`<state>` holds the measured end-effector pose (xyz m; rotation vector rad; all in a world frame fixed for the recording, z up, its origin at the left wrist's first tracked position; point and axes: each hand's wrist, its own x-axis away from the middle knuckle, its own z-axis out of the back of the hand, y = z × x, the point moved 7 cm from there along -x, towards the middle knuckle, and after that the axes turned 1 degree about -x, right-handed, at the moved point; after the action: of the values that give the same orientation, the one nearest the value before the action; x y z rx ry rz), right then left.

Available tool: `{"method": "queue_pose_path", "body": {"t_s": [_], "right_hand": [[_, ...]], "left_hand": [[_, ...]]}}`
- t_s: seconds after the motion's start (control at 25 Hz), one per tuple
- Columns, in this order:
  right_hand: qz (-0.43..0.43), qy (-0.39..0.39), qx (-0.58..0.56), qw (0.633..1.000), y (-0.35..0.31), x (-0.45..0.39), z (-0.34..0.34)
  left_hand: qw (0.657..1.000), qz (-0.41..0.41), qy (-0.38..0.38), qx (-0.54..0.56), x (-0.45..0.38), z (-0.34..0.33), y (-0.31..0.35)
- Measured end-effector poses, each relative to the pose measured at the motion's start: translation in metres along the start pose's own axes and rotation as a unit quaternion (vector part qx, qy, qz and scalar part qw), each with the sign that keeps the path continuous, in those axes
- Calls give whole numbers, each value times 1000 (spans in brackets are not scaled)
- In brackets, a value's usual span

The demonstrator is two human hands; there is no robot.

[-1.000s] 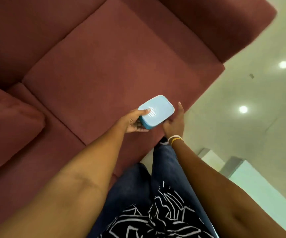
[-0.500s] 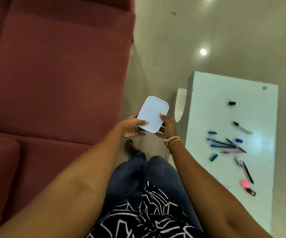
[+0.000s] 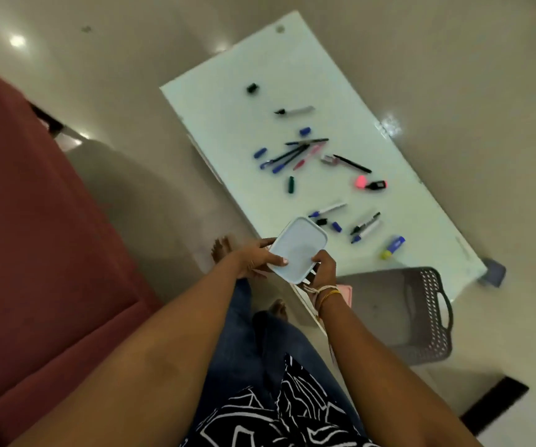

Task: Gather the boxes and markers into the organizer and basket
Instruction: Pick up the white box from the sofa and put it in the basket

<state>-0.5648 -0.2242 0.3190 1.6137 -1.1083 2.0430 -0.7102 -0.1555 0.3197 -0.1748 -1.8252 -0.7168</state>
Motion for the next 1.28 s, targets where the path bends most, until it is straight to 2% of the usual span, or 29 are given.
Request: {"method": "queue_pose_path", "body": {"t_s": [0.12,0.28,0.4,0.52,0.6,0.72,0.84,1.0,1.08,1.16,1.28], "right_hand": [[-8,41,-73,996,7,-19,89],[3,109,-152,982,15,-27,194],[24,154,-115,981,21,-26,252],[3,187,-63,980,50,-40,290],[-60,199,-76,975,85,-55,300],[-120,176,-125,969,121,-74,291],[-121,169,-159,965,125,-82,270],[-109,212,-128,963,129,-85,265],[-104,238,-88,962,122,-69,265],[-107,264,-19,958,114,-46,270],[-92,263,32,960,106,-10,277]], "left_hand": [[996,5,-20,-87,-22,-83,4],[968,-20,-28,-248,-54,-174,-7],[956,-21,55,-288,-75,-197,-22],[909,-25,146,-389,-85,-198,-31],[881,-20,151,-447,-91,-198,-38],[878,2,126,-462,-104,-193,-57],[887,14,102,-450,-118,-184,-75],[867,-3,83,-491,-123,-184,-81],[835,-22,68,-545,-111,-187,-75],[785,-45,48,-616,-90,-192,-67],[724,-63,15,-687,-59,-201,-58]]}}
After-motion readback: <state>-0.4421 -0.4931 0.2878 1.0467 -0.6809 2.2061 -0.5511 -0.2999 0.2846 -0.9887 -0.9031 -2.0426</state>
